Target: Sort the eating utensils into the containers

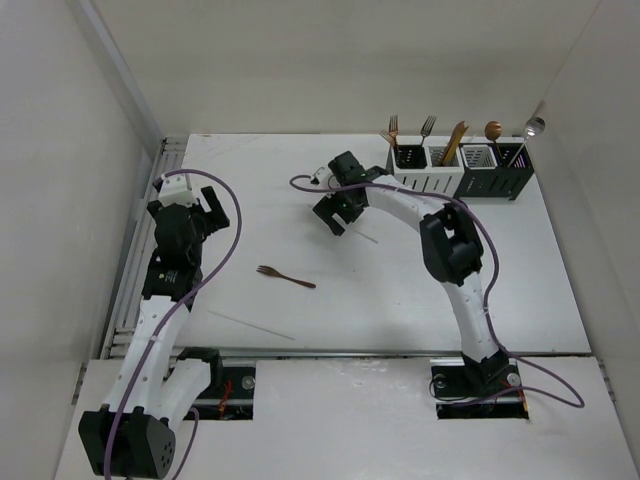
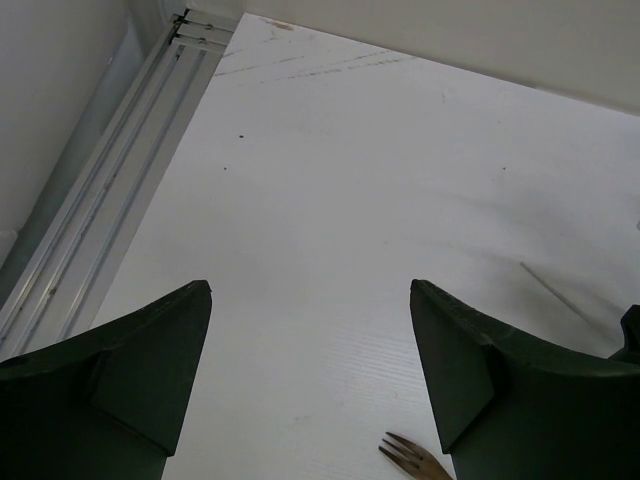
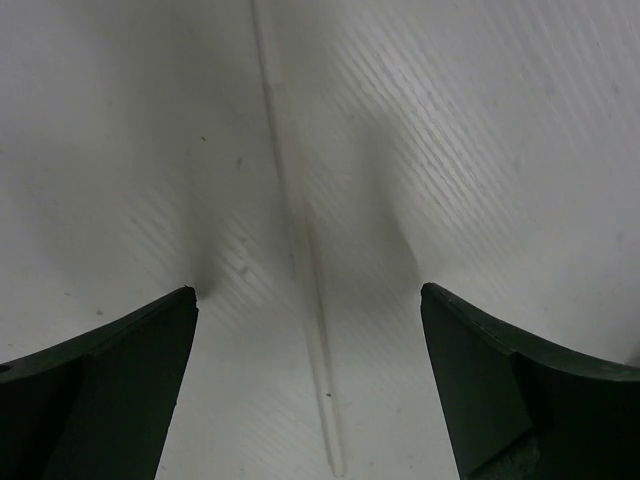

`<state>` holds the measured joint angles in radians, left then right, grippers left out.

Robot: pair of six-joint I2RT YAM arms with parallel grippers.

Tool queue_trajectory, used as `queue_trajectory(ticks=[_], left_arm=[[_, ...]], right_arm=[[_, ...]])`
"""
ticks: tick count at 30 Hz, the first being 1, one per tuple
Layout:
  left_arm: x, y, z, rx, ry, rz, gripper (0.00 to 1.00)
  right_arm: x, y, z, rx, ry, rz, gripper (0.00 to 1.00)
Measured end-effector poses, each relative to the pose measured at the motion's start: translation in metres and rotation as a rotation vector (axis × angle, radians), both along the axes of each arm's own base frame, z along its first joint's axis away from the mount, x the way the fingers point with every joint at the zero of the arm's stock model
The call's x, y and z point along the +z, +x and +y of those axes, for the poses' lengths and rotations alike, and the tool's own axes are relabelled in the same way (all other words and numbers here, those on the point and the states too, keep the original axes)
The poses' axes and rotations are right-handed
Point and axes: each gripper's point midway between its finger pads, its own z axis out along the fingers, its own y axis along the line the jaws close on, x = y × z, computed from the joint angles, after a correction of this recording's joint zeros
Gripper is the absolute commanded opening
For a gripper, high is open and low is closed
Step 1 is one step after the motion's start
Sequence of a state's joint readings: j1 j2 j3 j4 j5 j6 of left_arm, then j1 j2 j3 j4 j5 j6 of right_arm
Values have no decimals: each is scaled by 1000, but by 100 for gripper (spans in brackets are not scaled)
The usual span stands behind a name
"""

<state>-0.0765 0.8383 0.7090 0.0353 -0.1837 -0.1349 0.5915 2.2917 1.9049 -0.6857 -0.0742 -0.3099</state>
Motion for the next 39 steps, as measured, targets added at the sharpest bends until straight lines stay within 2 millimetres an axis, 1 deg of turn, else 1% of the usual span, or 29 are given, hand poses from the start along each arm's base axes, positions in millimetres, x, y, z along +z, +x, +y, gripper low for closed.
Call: queue_trajectory(ticks=[1, 4, 5, 8, 9, 11, 12, 13, 14, 19, 21, 23, 25, 27, 29, 30, 31, 33, 35, 36, 37, 38, 39], left_arm=[[0, 0, 0, 0, 0, -1, 77], [1, 0, 0, 0, 0, -5, 77], [2, 1, 0, 0, 0, -6, 77], [2, 1, 0, 0, -1, -10, 77], [3, 1, 0, 0, -1, -12, 77], [4, 2, 0, 0, 0, -17, 77], [5, 2, 0, -1, 1, -20, 77], [5, 2, 0, -1, 2, -23, 77], [6, 2, 0, -1, 3, -26, 77], [7, 3, -1, -6, 4, -28, 77], [7, 3, -1, -9, 7, -28, 77], [7, 3, -1, -10, 10, -27, 77], [7, 3, -1, -11, 11, -28, 77], [7, 3, -1, -11, 13, -28, 77], [8, 3, -1, -12, 14, -32, 77], [8, 3, -1, -12, 14, -34, 77], [8, 3, -1, -12, 14, -34, 77], [9, 3, -1, -12, 15, -34, 77], [9, 3, -1, -13, 16, -35, 77], [9, 3, -1, -13, 16, -35, 77], [9, 4, -1, -12, 16, -36, 77], [9, 4, -1, -12, 16, -37, 77], [9, 4, -1, -12, 16, -37, 77]], right_arm=[[-1, -2, -5, -8, -16, 10, 94], [-5, -4, -12, -28, -38, 23, 84], [-6, -6, -12, -31, -40, 31, 77], [-9, -13, -9, -42, -33, 50, 67], [-9, -15, -8, -45, -32, 55, 55], [-10, -18, -5, -49, -30, 61, 39], [-11, -19, -4, -50, -31, 62, 19], [-11, -21, -2, -49, -32, 63, 8], [-12, -22, -1, -54, -37, 64, 0], [-11, -22, 1, -75, -62, 42, 0], [-9, -21, -1, -85, -71, 29, 0], [-7, -24, -4, -87, -76, 27, 0], [-4, -29, -7, -86, -82, 26, 0], [5, -31, -9, -86, -74, 16, 0], [29, -29, -7, -90, -32, -32, 0], [47, -25, -7, -100, 2, -66, 0], [70, -20, -4, -106, 49, -113, 0], [127, -7, -1, -130, 174, -230, 0], [188, 10, -9, -168, 306, -358, 0], [220, 20, -18, -195, 372, -429, 0], [251, 31, -34, -234, 430, -501, 0], [278, 42, -55, -278, 477, -576, 0], [301, 53, -77, -326, 509, -642, 0]])
